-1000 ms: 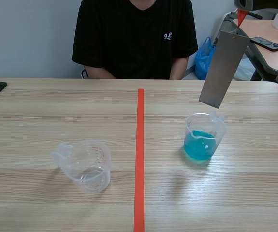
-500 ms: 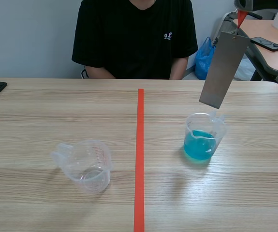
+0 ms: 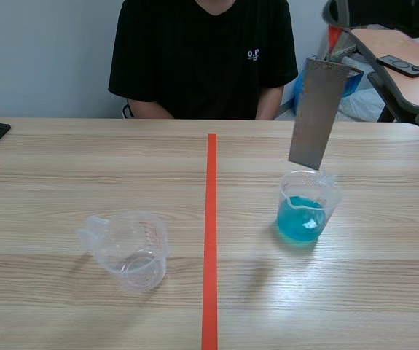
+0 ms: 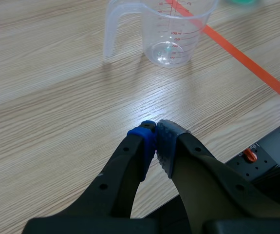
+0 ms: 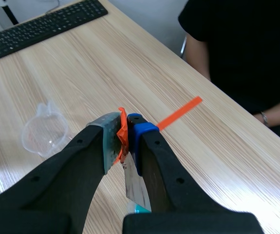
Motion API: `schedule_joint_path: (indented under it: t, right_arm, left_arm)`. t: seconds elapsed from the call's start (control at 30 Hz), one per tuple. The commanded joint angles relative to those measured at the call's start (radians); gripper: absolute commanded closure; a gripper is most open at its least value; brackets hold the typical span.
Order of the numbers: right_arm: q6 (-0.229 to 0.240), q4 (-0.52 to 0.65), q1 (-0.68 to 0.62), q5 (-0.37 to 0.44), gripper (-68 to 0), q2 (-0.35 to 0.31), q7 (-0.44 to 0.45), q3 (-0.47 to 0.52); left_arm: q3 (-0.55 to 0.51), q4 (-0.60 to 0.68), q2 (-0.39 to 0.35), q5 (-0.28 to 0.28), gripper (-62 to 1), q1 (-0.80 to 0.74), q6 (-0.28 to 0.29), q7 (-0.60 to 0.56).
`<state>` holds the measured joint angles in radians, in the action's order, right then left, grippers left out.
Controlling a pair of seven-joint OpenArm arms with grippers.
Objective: Do the redox reaction experiment.
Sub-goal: 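Put the plate into the left beaker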
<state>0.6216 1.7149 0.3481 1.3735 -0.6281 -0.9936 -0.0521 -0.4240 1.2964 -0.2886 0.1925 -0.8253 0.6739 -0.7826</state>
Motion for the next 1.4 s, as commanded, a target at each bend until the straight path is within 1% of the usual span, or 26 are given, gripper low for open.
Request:
schedule_joint_path:
  t: [0.0, 0.27, 0.5, 0.8, 0.93, 1.07, 1.13, 1.23, 1.37]
  right_arm:
    - [-0.001, 0.006, 0.045, 0.003, -1.3, 0.011, 0.016, -0.008]
    - [-0.001, 0.006, 0.111, -0.036, -1.4, 0.116, 0.019, -0.097]
    - [-0.002, 0.006, 0.151, -0.101, -1.5, 0.215, 0.026, -0.203]
    - [-0.002, 0.006, 0.159, -0.222, -1.5, 0.353, 0.042, -0.326]
    - [-0.002, 0.006, 0.159, -0.249, -1.5, 0.401, 0.042, -0.381]
    - [-0.002, 0.006, 0.159, -0.256, -1.5, 0.427, 0.043, -0.434]
    - [-0.002, 0.006, 0.158, -0.256, -1.5, 0.429, 0.043, -0.459]
    - [-0.001, 0.006, 0.150, -0.257, -1.5, 0.429, 0.050, -0.489]
    - [-0.001, 0.006, 0.135, -0.264, -1.5, 0.429, 0.054, -0.506]
  left_arm:
    - [0.001, 0.017, -0.008, -0.016, -2.7, -0.003, -0.003, -0.015]
    - [0.001, 0.017, -0.008, -0.016, -2.7, -0.003, -0.003, -0.015]
    - [0.001, 0.017, -0.008, -0.016, -2.7, -0.003, -0.003, -0.015]
    - [0.001, 0.017, -0.008, -0.016, -2.7, -0.003, -0.003, -0.015]
    - [0.001, 0.017, -0.008, -0.016, -2.7, -0.003, -0.003, -0.015]
    - [0.001, 0.017, -0.008, -0.016, -2.7, -0.003, -0.002, -0.022]
    - [0.001, 0.017, -0.008, -0.017, -2.7, -0.003, -0.002, -0.038]
    - [0.001, 0.017, -0.008, -0.035, -2.7, -0.003, -0.002, -0.040]
    - [0.001, 0.017, -0.008, -0.043, -2.7, -0.003, -0.002, -0.040]
